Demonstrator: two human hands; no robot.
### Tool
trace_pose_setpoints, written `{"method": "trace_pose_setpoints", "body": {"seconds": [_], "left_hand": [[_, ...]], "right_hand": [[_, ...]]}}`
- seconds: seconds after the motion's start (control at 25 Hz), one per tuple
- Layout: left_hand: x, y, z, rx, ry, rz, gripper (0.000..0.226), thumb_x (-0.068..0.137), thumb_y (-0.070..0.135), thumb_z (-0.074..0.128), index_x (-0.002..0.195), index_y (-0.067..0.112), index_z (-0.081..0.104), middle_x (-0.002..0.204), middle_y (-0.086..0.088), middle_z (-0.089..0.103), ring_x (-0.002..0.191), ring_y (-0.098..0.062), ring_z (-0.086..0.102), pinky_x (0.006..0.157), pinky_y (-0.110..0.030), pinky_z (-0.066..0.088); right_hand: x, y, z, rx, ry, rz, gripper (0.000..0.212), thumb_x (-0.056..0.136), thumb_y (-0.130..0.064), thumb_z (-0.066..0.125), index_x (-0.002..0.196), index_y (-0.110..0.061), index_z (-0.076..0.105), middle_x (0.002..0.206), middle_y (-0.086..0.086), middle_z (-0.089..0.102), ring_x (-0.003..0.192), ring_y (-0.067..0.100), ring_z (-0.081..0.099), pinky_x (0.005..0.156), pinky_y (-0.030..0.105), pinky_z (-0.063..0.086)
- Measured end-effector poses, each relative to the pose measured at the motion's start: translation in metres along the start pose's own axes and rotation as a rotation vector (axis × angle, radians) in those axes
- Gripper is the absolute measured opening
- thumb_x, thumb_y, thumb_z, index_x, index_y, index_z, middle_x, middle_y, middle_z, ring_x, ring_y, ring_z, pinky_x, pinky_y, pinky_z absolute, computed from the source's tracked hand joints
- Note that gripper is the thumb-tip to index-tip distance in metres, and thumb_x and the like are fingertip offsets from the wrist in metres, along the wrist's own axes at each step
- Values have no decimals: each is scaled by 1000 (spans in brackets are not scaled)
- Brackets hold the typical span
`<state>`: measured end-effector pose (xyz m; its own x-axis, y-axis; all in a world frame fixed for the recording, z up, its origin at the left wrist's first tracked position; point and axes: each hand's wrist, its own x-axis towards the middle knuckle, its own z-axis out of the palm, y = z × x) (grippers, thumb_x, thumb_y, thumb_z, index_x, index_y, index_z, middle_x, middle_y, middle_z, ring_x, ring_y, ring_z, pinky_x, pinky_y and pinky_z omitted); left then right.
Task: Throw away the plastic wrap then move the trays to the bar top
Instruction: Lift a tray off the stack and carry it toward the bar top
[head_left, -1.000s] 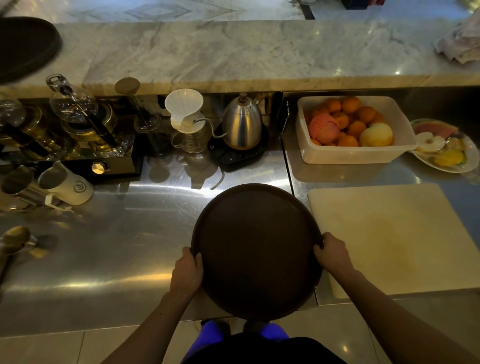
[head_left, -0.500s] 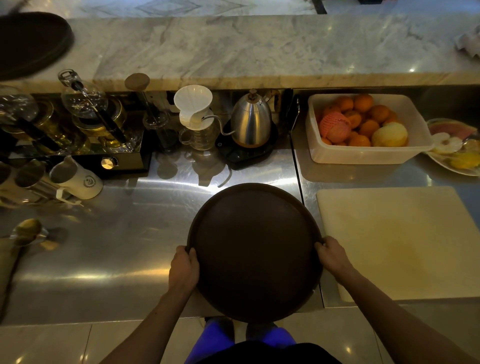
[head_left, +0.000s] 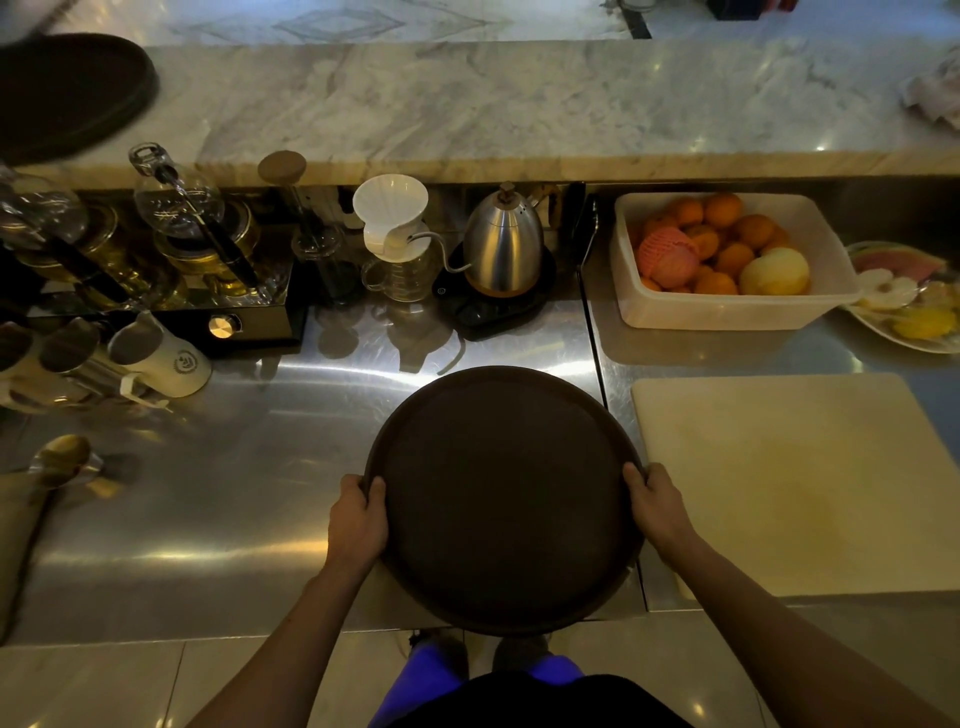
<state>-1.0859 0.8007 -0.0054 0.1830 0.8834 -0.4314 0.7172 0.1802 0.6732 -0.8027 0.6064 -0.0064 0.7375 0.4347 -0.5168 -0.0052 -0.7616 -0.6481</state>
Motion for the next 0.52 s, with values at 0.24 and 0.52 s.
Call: {"method": "trace_pose_setpoints", "body": {"seconds": [0.24,0.52], "left_hand": [[-16,9,-8,-19,44,38,31,101,29,41,115,3,50,85,-4,57,72,-15,56,58,-26,41],[-37,17,-27,-97,122,79,29,100,31,44,112,6,53,83,-1,58,77,-17,58,63,-31,44]], "right_hand": [[-17,-4,-9,48,77,-88,29,101,-32,40,99,-4,51,86,8,55,75,18,53,56,26,36],[-29,-16,-22,118,104,-171,30,99,-34,43,101,-7,53,86,5,56,76,14,54,58,28,40]]}}
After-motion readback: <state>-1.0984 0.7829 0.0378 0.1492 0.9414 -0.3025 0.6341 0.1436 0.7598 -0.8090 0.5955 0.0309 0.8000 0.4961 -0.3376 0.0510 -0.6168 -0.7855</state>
